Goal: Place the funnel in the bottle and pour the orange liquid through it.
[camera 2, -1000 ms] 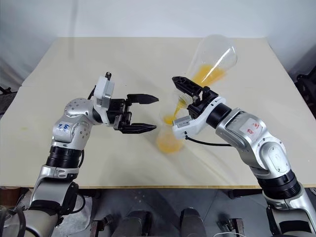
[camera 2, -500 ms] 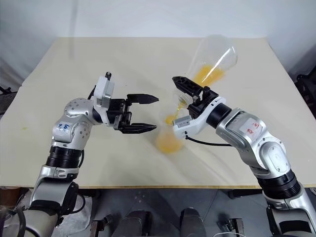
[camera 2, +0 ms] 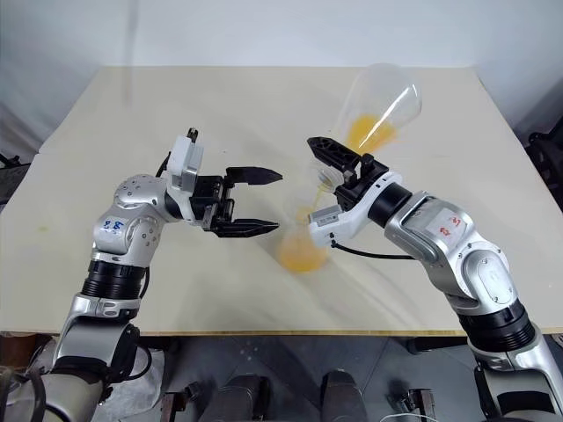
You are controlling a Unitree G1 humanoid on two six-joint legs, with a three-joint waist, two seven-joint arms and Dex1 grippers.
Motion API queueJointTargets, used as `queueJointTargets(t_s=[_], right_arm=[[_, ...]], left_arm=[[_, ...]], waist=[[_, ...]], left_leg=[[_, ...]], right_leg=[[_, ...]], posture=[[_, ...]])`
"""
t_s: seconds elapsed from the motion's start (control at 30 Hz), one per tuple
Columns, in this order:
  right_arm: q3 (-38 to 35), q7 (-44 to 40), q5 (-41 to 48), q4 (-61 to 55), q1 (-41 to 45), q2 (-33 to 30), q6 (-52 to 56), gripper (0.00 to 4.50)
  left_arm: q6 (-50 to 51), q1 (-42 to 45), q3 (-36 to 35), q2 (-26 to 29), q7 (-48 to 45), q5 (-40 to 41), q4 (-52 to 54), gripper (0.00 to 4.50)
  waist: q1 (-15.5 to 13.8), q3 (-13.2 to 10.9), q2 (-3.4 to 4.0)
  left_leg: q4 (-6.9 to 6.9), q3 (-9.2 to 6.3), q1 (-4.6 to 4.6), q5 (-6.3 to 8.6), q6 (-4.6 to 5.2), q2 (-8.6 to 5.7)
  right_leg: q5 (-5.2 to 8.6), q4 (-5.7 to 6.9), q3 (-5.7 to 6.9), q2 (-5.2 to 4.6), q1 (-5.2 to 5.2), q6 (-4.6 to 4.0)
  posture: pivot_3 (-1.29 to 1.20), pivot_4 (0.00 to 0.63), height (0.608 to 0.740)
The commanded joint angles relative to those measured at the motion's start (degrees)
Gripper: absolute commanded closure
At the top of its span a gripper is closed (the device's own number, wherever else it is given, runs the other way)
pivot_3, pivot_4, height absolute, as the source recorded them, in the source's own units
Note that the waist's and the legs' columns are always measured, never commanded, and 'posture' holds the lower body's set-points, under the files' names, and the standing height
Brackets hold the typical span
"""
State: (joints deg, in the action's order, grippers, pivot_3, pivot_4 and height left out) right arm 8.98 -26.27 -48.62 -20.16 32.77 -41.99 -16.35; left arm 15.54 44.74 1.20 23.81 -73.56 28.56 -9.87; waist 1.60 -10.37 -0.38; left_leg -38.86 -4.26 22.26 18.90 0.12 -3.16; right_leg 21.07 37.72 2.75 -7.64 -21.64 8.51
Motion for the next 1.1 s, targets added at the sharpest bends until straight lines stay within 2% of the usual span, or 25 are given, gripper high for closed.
queueJointTargets(t_s=[0.03,0.6,1.1], right_arm=[[-1.59,1.56,-0.21,-1.44,1.65,-0.11,-0.47,1.66],[-0.89,1.33,-0.50,-1.64,2.40,0.65,-1.39,1.66],[-0.53,1.07,-0.71,-1.91,2.23,1.34,-2.34,1.66]], left_arm=[[-0.62,0.44,-0.40,0.58,-0.10,0.30,1.51,0.00],[-0.43,0.28,-0.49,0.86,0.27,0.18,1.79,0.00],[1.11,-1.99,-1.35,3.63,1.49,1.10,4.57,0.00]], waist=[[0.00,0.00,0.00],[0.01,0.00,0.00],[0.02,0.00,0.00]], left_leg=[[0.00,0.00,0.00,0.00,0.00,0.00],[-0.01,0.00,0.00,0.00,0.00,0.01],[0.00,-0.01,-0.01,0.00,0.00,0.02]], right_leg=[[0.00,0.00,0.00,0.00,0.00,0.00],[0.00,0.00,0.00,0.00,0.00,0.00],[0.00,0.01,-0.01,0.00,0.00,0.00]], posture=[[0.00,0.150,0.740],[0.00,0.150,0.740],[0.00,0.150,0.740]])
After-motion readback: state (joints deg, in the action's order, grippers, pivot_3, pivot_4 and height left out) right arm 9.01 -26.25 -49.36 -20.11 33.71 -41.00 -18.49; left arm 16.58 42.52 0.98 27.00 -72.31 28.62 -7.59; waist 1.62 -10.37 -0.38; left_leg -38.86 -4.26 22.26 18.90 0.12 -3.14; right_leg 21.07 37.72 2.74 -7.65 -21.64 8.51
